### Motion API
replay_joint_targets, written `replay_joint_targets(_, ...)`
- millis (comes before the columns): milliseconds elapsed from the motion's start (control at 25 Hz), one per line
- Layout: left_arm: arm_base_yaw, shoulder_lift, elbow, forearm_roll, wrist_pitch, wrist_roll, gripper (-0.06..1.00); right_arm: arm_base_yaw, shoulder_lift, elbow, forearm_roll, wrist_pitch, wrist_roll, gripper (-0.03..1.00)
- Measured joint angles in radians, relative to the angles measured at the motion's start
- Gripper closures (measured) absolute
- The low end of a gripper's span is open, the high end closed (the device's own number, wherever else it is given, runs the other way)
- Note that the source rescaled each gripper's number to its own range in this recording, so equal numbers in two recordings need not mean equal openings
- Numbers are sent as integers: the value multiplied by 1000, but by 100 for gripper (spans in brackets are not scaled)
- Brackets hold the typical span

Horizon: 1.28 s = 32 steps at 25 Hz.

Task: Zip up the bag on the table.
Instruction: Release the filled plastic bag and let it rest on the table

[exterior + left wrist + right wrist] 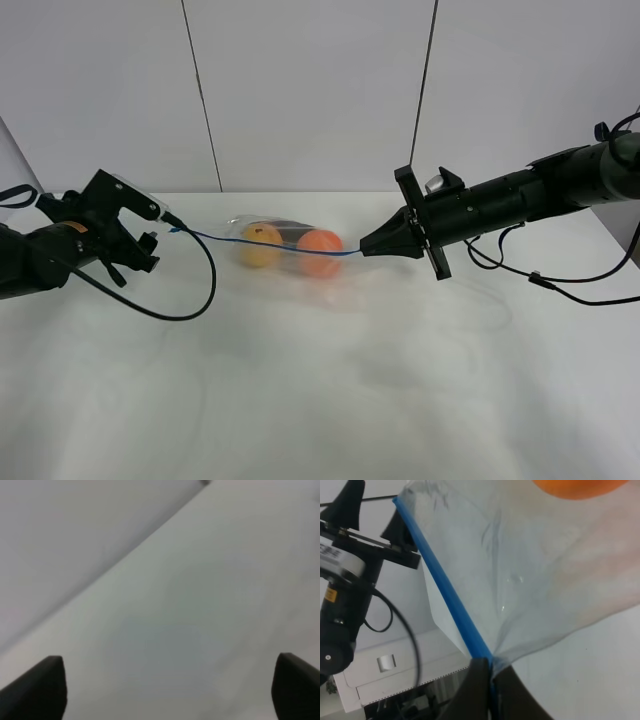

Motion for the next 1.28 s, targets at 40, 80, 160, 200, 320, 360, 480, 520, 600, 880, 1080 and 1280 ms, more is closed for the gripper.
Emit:
replay_joint_targets(40, 7, 0, 0, 0, 2, -71, -1, 0, 0, 0, 0, 0, 0, 97)
replay_joint_targets(80, 11, 0, 0, -1, 9, -140, -1, 0, 0, 0, 0, 0, 0, 97)
replay_joint_targets(160, 20, 0, 0, -3, 32, -238, -1, 0, 0, 0, 0, 0, 0, 97)
replay_joint_targets(200, 22, 0, 0, -3, 55, -270, -1, 0, 0, 0, 0, 0, 0, 97)
replay_joint_targets(320, 38, 0, -16, -4, 213, -361, -1, 0, 0, 0, 0, 0, 0, 97)
replay_joint_targets(360, 42, 0, -28, -4, 270, -380, -1, 0, 0, 0, 0, 0, 0, 97)
replay_joint_targets(480, 47, 0, -67, -4, 410, -403, -1, 0, 0, 0, 0, 0, 0, 97)
replay_joint_targets(520, 49, 0, -94, -4, 481, -412, -1, 0, 0, 0, 0, 0, 0, 97)
replay_joint_targets(600, 52, 0, -186, -4, 767, -422, -1, 0, 0, 0, 0, 0, 0, 97)
replay_joint_targets(880, 52, 0, -427, 39, 1358, -582, -1, 0, 0, 0, 1, 6, 0, 97)
replay_joint_targets(1080, 52, 0, -536, 132, 1524, -738, -1, 0, 0, 0, 1, 20, -2, 97)
replay_joint_targets(1280, 52, 0, -637, 177, 1691, -803, -1, 0, 0, 0, 0, 22, -2, 97)
